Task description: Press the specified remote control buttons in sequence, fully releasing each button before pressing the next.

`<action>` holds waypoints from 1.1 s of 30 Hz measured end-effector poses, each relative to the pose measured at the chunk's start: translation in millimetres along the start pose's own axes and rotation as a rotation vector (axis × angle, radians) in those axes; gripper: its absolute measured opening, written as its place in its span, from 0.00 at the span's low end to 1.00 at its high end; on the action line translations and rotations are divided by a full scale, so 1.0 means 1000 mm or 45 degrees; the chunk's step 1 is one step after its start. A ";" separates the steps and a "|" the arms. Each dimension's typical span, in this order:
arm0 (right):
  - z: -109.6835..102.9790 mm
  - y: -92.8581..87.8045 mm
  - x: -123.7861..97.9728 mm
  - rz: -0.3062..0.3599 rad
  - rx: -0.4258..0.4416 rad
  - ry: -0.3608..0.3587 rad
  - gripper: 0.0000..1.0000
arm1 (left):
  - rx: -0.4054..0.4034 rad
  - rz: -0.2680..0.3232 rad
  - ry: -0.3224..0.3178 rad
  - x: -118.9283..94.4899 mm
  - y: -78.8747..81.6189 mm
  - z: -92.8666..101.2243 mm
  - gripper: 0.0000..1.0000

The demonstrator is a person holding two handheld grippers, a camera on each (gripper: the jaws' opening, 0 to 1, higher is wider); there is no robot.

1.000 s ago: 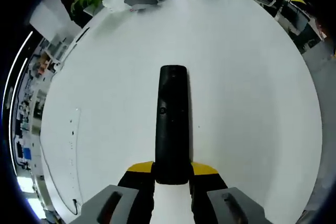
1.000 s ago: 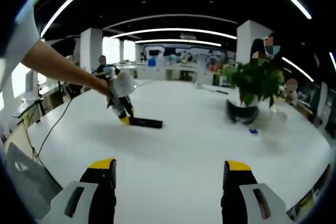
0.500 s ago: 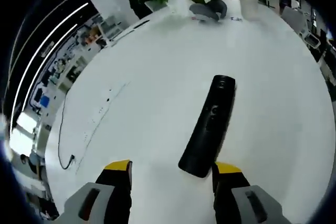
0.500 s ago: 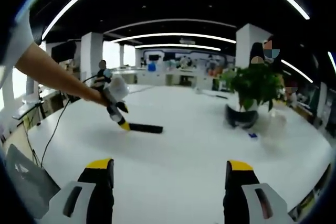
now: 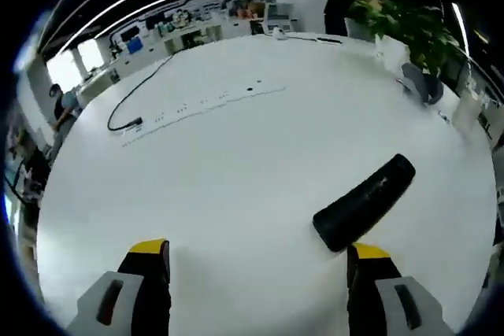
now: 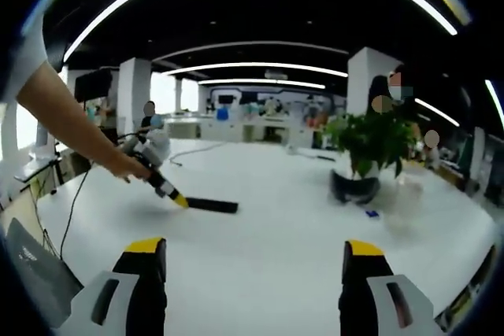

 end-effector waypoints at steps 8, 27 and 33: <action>0.001 0.001 0.001 0.018 0.000 -0.022 0.99 | -0.344 0.254 -0.163 -0.030 -0.008 0.008 1.00; 0.007 0.002 -0.002 0.032 0.030 -0.041 0.99 | -0.302 0.672 -0.275 -0.155 -0.034 0.058 1.00; 0.007 0.003 -0.003 0.038 0.028 -0.041 0.99 | -0.398 0.754 -0.234 -0.182 -0.054 0.058 1.00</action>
Point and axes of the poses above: the point that each gripper's makers call its tool centre point, and the gripper's own axes: x roughly forward along the fingers, z roughly to its right, y roughly out of its top, the point moved 8 cm from there along -x, roughly backward along the fingers, and after that the axes turned 10 degrees about -y, right-handed, at the moved point
